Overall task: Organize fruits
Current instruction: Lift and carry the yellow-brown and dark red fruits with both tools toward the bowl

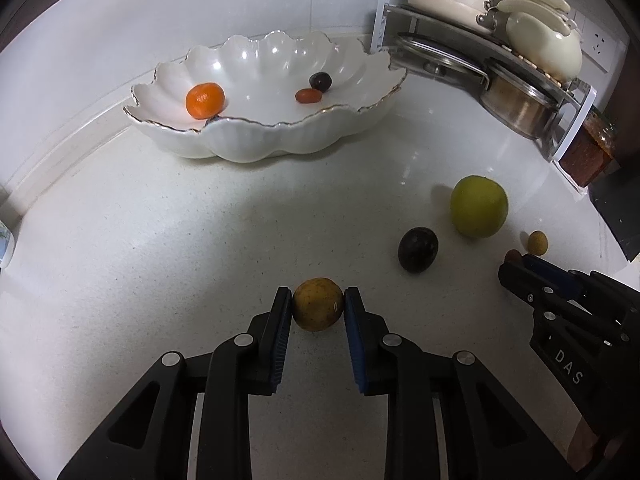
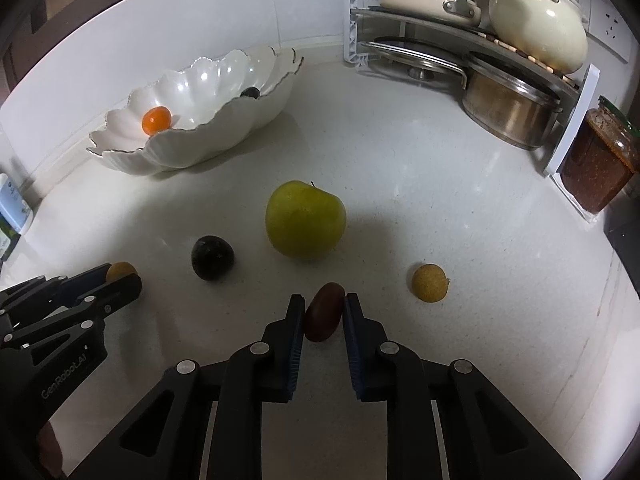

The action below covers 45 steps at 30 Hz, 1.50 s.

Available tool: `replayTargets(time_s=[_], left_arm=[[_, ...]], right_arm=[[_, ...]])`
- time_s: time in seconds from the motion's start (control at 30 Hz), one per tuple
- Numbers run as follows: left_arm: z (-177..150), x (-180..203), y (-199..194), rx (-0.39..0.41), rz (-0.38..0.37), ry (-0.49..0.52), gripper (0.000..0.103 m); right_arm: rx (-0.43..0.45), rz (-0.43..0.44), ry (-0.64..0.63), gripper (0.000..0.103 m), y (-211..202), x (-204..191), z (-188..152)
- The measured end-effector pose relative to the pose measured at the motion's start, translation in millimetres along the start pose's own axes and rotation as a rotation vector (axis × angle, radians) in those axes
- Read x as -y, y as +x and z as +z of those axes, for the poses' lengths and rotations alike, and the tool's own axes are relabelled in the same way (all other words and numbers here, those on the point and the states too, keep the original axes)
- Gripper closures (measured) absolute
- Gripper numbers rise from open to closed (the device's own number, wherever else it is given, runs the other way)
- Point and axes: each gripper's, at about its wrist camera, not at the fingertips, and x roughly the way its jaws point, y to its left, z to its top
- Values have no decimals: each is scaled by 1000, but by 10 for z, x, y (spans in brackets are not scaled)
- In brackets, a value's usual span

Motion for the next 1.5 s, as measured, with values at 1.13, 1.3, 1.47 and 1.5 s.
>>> replayTargets(time_s=[1.13, 1.3, 1.47, 1.5], left_arm=[[-15, -213, -993, 224, 56, -58, 76], [-17, -269, -1127, 261, 61, -66, 76], [-4, -309, -1259, 299, 74, -72, 76], [3, -319, -1291, 308, 79, -71, 76]], right_arm=[[198, 77, -72, 82, -842, -372, 168], [231, 82, -83, 82, -950, -443, 200], [270, 90, -86, 82, -1056, -505, 240], [278, 95, -87, 82, -1078, -518, 253]])
